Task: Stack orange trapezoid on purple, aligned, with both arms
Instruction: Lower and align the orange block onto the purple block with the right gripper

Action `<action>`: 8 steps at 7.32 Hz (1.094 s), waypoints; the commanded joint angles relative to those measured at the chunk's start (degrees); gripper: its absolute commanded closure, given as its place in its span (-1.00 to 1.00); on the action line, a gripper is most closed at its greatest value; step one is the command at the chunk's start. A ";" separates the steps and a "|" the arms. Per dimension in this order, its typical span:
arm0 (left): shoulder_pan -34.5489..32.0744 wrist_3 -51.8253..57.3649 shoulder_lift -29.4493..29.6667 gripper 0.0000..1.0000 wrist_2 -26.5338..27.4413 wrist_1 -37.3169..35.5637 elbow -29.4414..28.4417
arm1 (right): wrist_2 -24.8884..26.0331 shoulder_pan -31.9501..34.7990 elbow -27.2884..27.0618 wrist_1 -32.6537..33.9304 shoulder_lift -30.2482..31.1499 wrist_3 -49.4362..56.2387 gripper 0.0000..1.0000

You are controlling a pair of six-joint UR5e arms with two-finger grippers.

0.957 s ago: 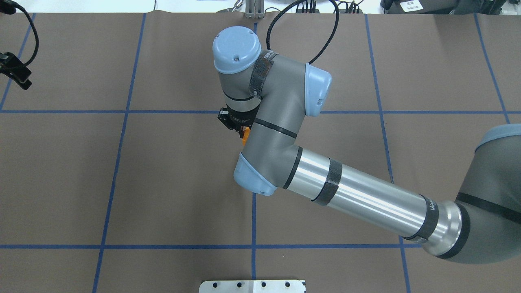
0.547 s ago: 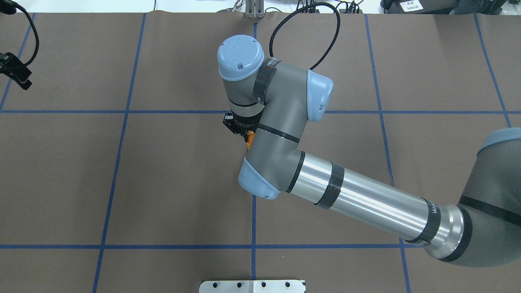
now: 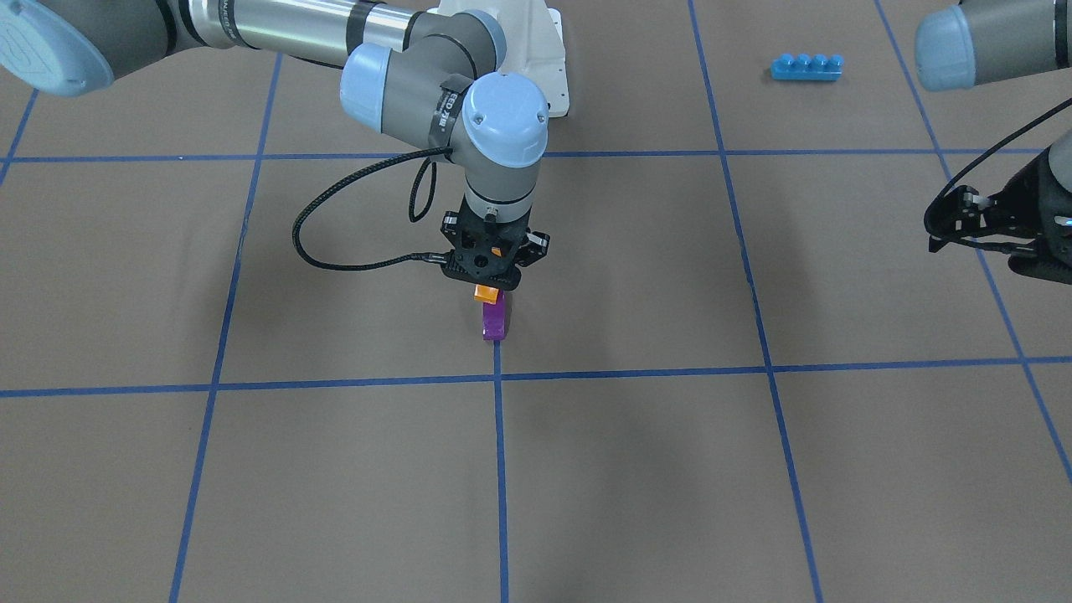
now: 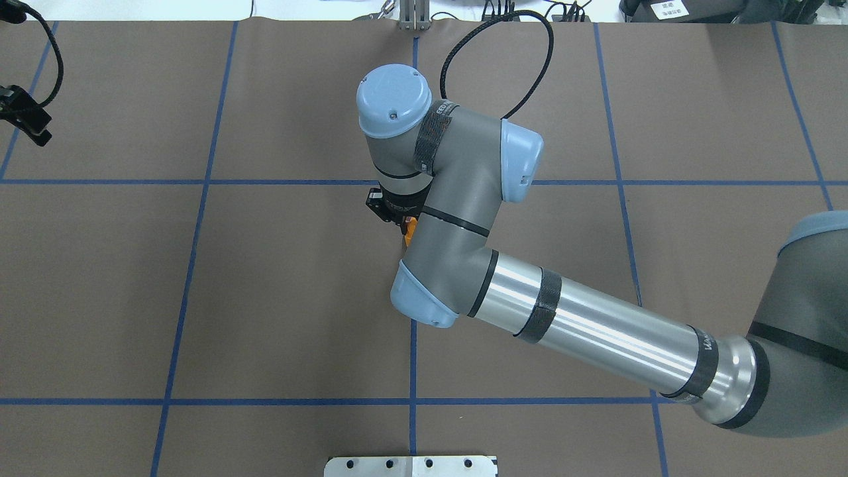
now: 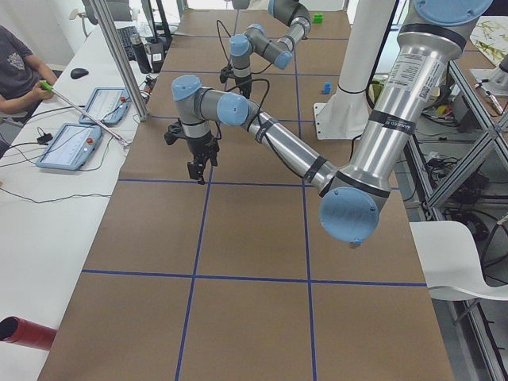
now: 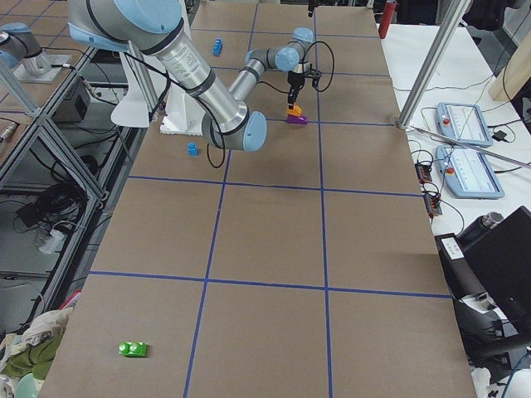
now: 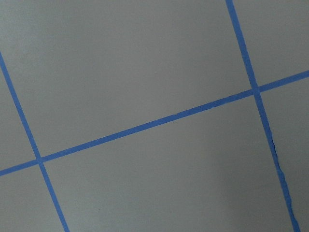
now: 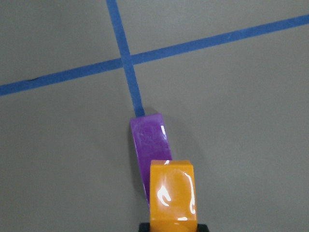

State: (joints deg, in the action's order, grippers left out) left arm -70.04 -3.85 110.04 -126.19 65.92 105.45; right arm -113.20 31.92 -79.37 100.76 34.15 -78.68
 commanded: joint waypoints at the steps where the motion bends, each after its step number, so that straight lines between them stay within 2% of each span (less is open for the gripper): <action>1: -0.01 0.07 0.00 -1.00 -0.02 0.00 -0.16 | -0.01 -0.19 0.09 -0.03 -0.05 0.10 1.00; 4: -0.01 -0.02 0.00 -1.00 -0.02 0.00 -0.07 | 0.52 -0.11 0.18 -0.21 0.04 1.86 1.00; 6: -0.01 -0.19 0.00 -1.00 -0.02 0.00 -0.07 | 0.61 0.07 2.54 -5.98 0.13 1.86 1.00; 8: -0.01 -0.37 0.00 -1.00 -0.02 0.00 0.10 | 0.78 0.16 3.08 -6.63 0.13 1.95 1.00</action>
State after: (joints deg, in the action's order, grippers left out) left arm -70.05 -4.10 110.04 -126.21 65.92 105.47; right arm -112.48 32.01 -76.67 94.80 34.23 -76.77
